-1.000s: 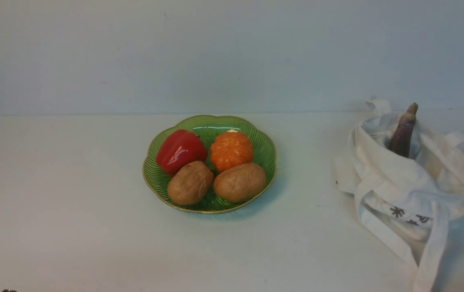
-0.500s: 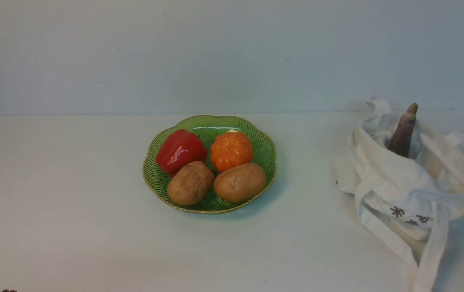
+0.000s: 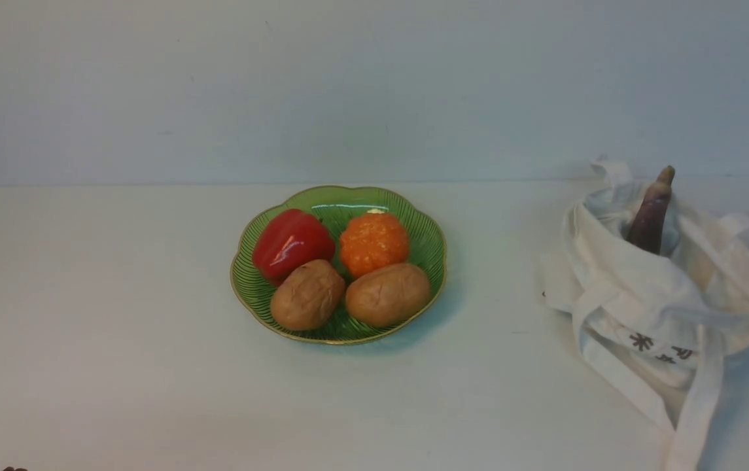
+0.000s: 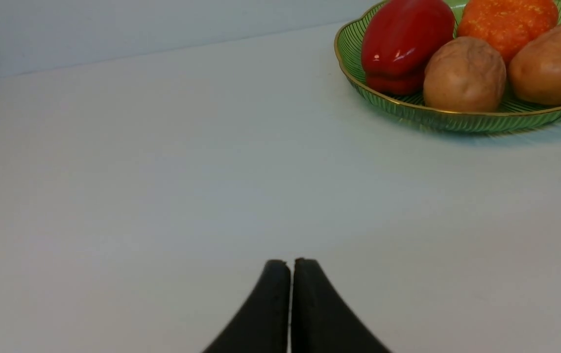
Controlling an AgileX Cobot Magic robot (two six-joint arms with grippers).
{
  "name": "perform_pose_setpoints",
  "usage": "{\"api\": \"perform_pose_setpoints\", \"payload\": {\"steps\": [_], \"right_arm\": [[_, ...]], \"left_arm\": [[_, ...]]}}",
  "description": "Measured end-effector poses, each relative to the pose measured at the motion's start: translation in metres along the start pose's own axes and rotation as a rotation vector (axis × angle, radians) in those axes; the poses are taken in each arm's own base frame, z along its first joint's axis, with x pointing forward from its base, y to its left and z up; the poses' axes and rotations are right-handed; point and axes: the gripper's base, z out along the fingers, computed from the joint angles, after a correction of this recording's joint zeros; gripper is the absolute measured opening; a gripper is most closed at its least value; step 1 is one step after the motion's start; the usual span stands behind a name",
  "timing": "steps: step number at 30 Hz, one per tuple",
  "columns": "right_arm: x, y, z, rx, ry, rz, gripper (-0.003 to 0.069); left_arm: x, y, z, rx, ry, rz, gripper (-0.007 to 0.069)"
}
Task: Take vegetables from cloth bag on white table place on plate.
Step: 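Reach into the white cloth bag and grasp a vegetable inside with the right gripper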
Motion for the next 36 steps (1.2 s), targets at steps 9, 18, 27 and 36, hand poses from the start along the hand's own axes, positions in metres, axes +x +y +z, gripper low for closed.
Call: {"api": "perform_pose_setpoints", "payload": {"steps": [9,18,27,36], "right_arm": [[-0.002,0.005,0.093,0.209,0.737,-0.273,-0.0015],[0.023,-0.002,0.188,0.195,1.006,-0.329,-0.0015],[0.052,-0.018,0.258,0.215,1.028,-0.320,0.0008],[0.104,-0.059,0.309,0.286,1.122,-0.295,0.0321]], "left_arm": [[0.000,0.000,0.000,0.000,0.000,0.000,-0.0008],[0.000,0.000,0.000,0.000,0.000,0.000,-0.0008],[0.000,0.000,0.000,0.000,0.000,0.000,-0.0008],[0.000,0.000,0.000,0.000,0.000,0.000,-0.0008]]}}
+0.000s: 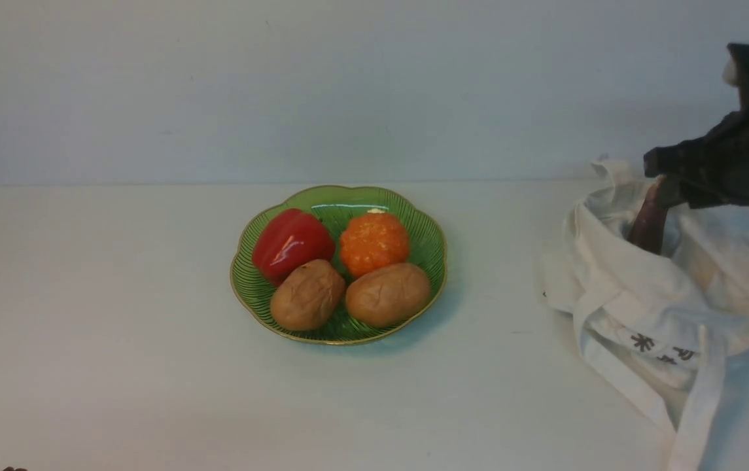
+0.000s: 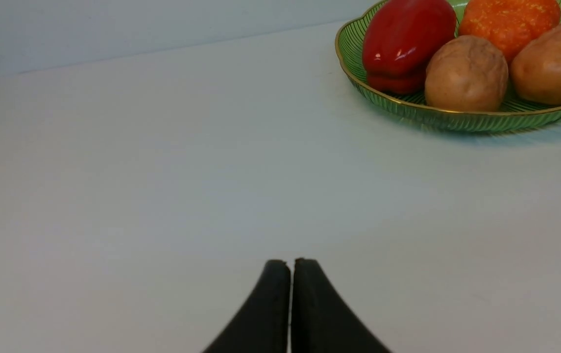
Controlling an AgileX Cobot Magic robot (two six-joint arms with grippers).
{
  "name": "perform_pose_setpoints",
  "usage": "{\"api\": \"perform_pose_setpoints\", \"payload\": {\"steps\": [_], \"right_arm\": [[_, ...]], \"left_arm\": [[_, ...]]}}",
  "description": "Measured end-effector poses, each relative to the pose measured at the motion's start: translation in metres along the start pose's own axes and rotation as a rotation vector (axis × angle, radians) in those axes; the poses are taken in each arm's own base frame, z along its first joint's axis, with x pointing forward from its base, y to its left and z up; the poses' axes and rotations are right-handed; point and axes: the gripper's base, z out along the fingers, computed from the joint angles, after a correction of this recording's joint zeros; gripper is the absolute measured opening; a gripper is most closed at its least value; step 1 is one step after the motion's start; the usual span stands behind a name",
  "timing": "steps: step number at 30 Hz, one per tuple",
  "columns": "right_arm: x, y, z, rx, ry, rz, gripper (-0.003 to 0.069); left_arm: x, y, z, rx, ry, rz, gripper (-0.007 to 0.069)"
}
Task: Take vegetables from cloth bag on white table place on plate.
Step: 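Reach into the white cloth bag and grasp a vegetable inside with the right gripper, then take the eggplant out of the bag and place it on the plate with the right gripper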
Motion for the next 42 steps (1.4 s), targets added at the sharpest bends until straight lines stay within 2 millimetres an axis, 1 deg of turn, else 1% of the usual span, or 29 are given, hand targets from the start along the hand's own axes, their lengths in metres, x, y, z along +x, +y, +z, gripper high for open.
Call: {"api": "perform_pose_setpoints", "payload": {"steps": [1,2,3,5,7,8,11,12,14,17,18,20,22,24,26,27,28,29,30,31,32,33,34,35,36,37,38,41,42], "right_arm": [[-0.001,-0.001,0.003,0.002,-0.002,0.008,0.0337],[-0.001,-0.004,0.010,0.007,-0.001,0.024,0.0377],[-0.002,-0.008,0.023,0.014,-0.016,0.064,0.0448],[-0.003,-0.011,0.034,0.018,-0.037,0.095,0.0498],[-0.003,-0.011,0.039,0.019,-0.051,0.105,0.0513],[-0.004,-0.012,0.047,0.018,-0.063,0.115,0.0524],[-0.004,-0.013,0.057,0.020,-0.076,0.123,0.0526],[-0.003,-0.014,0.063,0.022,-0.075,0.130,0.0514],[-0.003,-0.015,0.067,0.022,-0.071,0.133,0.0496],[-0.001,-0.015,0.071,0.024,-0.059,0.140,0.0332],[-0.001,-0.015,0.071,0.023,-0.061,0.141,0.0253],[-0.002,-0.015,0.069,0.022,-0.066,0.141,0.0243],[-0.005,-0.013,0.059,0.018,-0.078,0.133,0.0259],[-0.011,-0.011,0.044,0.013,-0.101,0.120,0.0259],[-0.019,-0.008,0.021,0.005,-0.141,0.107,0.0259],[-0.019,-0.008,0.021,0.005,-0.141,0.107,0.0259],[-0.024,-0.006,0.005,0.000,-0.172,0.100,0.0259],[-0.031,-0.004,-0.018,-0.008,-0.223,0.091,0.0259],[-0.034,-0.002,-0.033,-0.013,-0.257,0.087,0.0259],[-0.035,-0.001,-0.039,-0.015,-0.269,0.084,0.0259],[-0.038,0.001,-0.064,-0.023,-0.325,0.077,0.0259],[-0.038,0.001,-0.064,-0.023,-0.325,0.076,0.0259],[-0.040,0.005,-0.093,-0.049,-0.390,0.088,0.0259],[-0.040,0.006,-0.100,-0.054,-0.406,0.087,0.0259],[-0.040,0.013,-0.126,-0.104,-0.466,0.104,0.0259],[-0.039,0.017,-0.139,-0.130,-0.496,0.100,0.0259],[-0.038,0.026,-0.159,-0.178,-0.547,0.074,0.0259],[-0.035,0.050,-0.186,-0.284,-0.608,-0.007,0.0259],[-0.033,0.065,-0.195,-0.355,-0.617,-0.061,0.0259]], "left_arm": [[0.000,0.000,0.000,0.000,0.000,0.000,-0.0008],[0.000,0.000,0.000,0.000,0.000,0.000,-0.0008],[0.000,0.000,0.000,0.000,0.000,0.000,-0.0008],[0.000,0.000,0.000,0.000,0.000,0.000,-0.0008],[0.000,0.000,0.000,0.000,0.000,0.000,-0.0008],[0.000,0.000,0.000,0.000,0.000,0.000,-0.0008],[0.000,0.000,0.000,0.000,0.000,0.000,-0.0008],[0.000,0.000,0.000,0.000,0.000,0.000,-0.0008],[0.000,0.000,0.000,0.000,0.000,0.000,-0.0008],[0.000,0.000,0.000,0.000,0.000,0.000,-0.0008],[0.000,0.000,0.000,0.000,0.000,0.000,-0.0008],[0.000,0.000,0.000,0.000,0.000,0.000,-0.0008],[0.000,0.000,0.000,0.000,0.000,0.000,-0.0008],[0.000,0.000,0.000,0.000,0.000,0.000,-0.0008],[0.000,0.000,0.000,0.000,0.000,0.000,-0.0008],[0.000,0.000,0.000,0.000,0.000,0.000,-0.0008],[0.000,0.000,0.000,0.000,0.000,0.000,-0.0008],[0.000,0.000,0.000,0.000,0.000,0.000,-0.0008],[0.000,0.000,0.000,0.000,0.000,0.000,-0.0008],[0.000,0.000,0.000,0.000,0.000,0.000,-0.0008],[0.000,0.000,0.000,0.000,0.000,0.000,-0.0008],[0.000,0.000,0.000,0.000,0.000,0.000,-0.0008],[0.000,0.000,0.000,0.000,0.000,0.000,-0.0008],[0.000,0.000,0.000,0.000,0.000,0.000,-0.0008],[0.000,0.000,0.000,0.000,0.000,0.000,-0.0008],[0.000,0.000,0.000,0.000,0.000,0.000,-0.0008],[0.000,0.000,0.000,0.000,0.000,0.000,-0.0008],[0.000,0.000,0.000,0.000,0.000,0.000,-0.0008],[0.000,0.000,0.000,0.000,0.000,0.000,-0.0008]]}}
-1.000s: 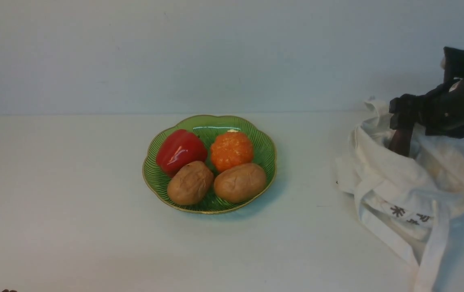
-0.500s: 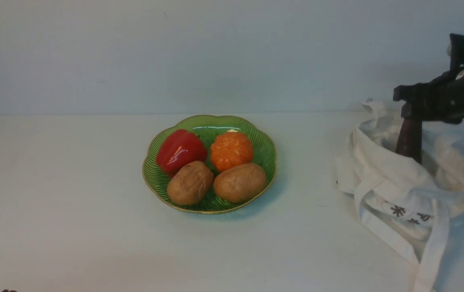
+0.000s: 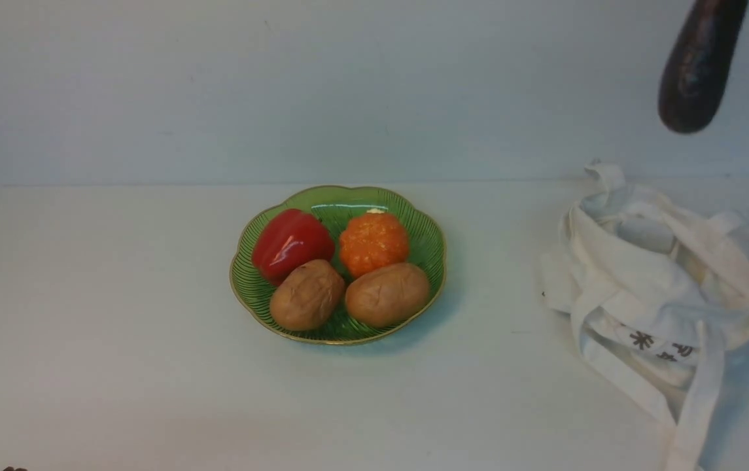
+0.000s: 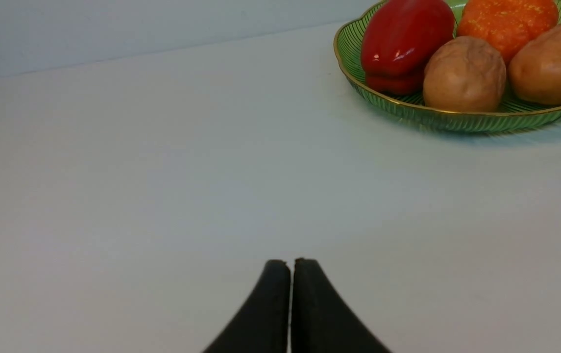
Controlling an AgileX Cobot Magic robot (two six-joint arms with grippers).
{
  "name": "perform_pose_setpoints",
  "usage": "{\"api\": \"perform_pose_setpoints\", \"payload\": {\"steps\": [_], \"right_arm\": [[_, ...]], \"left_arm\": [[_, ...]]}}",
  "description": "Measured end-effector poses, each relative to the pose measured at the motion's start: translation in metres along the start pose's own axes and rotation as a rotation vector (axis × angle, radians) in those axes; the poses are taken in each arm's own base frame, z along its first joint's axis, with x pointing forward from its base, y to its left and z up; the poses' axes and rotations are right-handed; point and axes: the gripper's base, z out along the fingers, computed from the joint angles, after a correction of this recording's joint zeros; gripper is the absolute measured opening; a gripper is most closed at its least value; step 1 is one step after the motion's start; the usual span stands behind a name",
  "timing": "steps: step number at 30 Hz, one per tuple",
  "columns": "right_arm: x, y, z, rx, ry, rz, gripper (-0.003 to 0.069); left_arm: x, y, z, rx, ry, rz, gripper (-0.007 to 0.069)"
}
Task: Take vegetables from cloth bag on white table place on plate.
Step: 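Take the eggplant out of the bag and place it on the plate with the right gripper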
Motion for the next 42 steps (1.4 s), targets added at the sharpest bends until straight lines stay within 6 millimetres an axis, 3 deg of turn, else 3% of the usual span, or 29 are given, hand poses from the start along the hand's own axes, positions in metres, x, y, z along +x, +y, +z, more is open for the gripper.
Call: {"api": "perform_pose_setpoints", "payload": {"steps": [4,7,12,15,17,20,22,25,29,35,42], "right_arm": [[0.009,0.035,0.007,-0.190,0.054,-0.043,0.0259],[0.028,0.061,0.027,-0.342,0.142,-0.056,0.0259],[0.074,0.091,0.083,-0.468,0.292,-0.037,0.0259],[0.111,0.103,0.128,-0.465,0.363,-0.034,0.0259],[0.120,0.104,0.140,-0.458,0.377,-0.033,0.0259],[0.146,0.107,0.178,-0.442,0.423,-0.025,0.0259],[0.152,0.107,0.187,-0.441,0.432,-0.021,0.0259],[0.167,0.109,0.219,-0.442,0.446,-0.011,0.0259],[0.179,0.108,0.241,-0.439,0.456,-0.010,0.0259],[0.195,0.101,0.255,-0.409,0.472,-0.029,0.0282],[0.189,0.096,0.259,-0.355,0.421,-0.005,0.0464]], "left_arm": [[0.000,0.000,0.000,0.000,0.000,0.000,-0.0008],[0.000,0.000,0.000,0.000,0.000,0.000,-0.0008],[0.000,0.000,0.000,0.000,0.000,0.000,-0.0008],[0.000,0.000,0.000,0.000,0.000,0.000,-0.0008],[0.000,0.000,0.000,0.000,0.000,0.000,-0.0008],[0.000,0.000,0.000,0.000,0.000,0.000,-0.0008],[0.000,0.000,0.000,0.000,0.000,0.000,-0.0008],[0.000,0.000,0.000,0.000,0.000,0.000,-0.0008],[0.000,0.000,0.000,0.000,0.000,0.000,-0.0008],[0.000,0.000,0.000,0.000,0.000,0.000,-0.0008],[0.000,0.000,0.000,0.000,0.000,0.000,-0.0008]]}}
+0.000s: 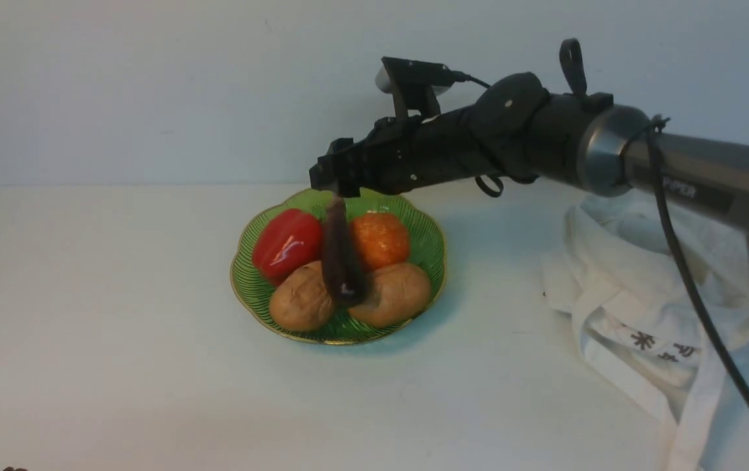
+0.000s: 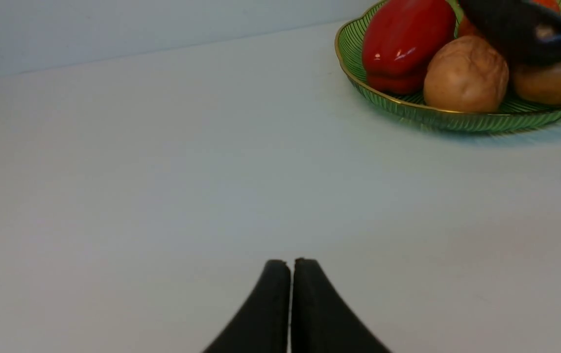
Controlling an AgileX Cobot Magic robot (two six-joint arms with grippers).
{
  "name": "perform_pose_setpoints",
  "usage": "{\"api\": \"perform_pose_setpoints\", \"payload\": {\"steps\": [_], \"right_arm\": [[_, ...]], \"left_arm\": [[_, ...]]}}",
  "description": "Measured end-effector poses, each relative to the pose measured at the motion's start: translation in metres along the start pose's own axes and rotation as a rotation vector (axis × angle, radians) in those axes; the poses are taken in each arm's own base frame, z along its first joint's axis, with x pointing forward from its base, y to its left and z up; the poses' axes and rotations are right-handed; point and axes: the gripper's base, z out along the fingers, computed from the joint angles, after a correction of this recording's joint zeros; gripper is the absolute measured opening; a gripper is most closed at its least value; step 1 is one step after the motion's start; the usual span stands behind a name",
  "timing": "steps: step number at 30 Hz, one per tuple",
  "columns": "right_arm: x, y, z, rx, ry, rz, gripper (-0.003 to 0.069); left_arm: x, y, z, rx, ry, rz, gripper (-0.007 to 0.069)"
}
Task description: Take vegetables from cloth bag on white table place on plate.
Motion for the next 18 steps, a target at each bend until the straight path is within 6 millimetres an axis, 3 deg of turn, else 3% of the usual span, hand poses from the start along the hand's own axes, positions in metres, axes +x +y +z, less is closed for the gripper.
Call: {"api": "perform_pose_setpoints", "payload": {"steps": [3,6,11,14,15,16,17,18], "right_arm": [[0.000,-0.004,-0.003,-0.011,0.030,0.042,0.0519],[-0.002,-0.006,-0.012,-0.029,0.059,0.047,0.0524],[-0.033,-0.004,-0.068,-0.038,0.056,0.040,0.0412],[-0.063,0.006,-0.130,-0.002,-0.013,0.010,0.0241],[-0.077,0.018,-0.168,0.028,-0.060,-0.034,0.0125],[-0.077,0.017,-0.168,0.029,-0.059,-0.033,0.0125],[-0.088,0.034,-0.212,0.080,-0.120,-0.090,0.0040],[-0.092,0.043,-0.232,0.105,-0.151,-0.114,0.0021]], "left_arm": [[0.000,0.000,0.000,0.000,0.000,0.000,-0.0008],[0.000,0.000,0.000,0.000,0.000,0.000,-0.0008],[0.000,0.000,0.000,0.000,0.000,0.000,-0.0008],[0.000,0.000,0.000,0.000,0.000,0.000,-0.0008],[0.000,0.000,0.000,0.000,0.000,0.000,-0.0008],[0.000,0.000,0.000,0.000,0.000,0.000,-0.0008],[0.000,0.000,0.000,0.000,0.000,0.000,-0.0008],[0.000,0.000,0.000,0.000,0.000,0.000,-0.0008]]}}
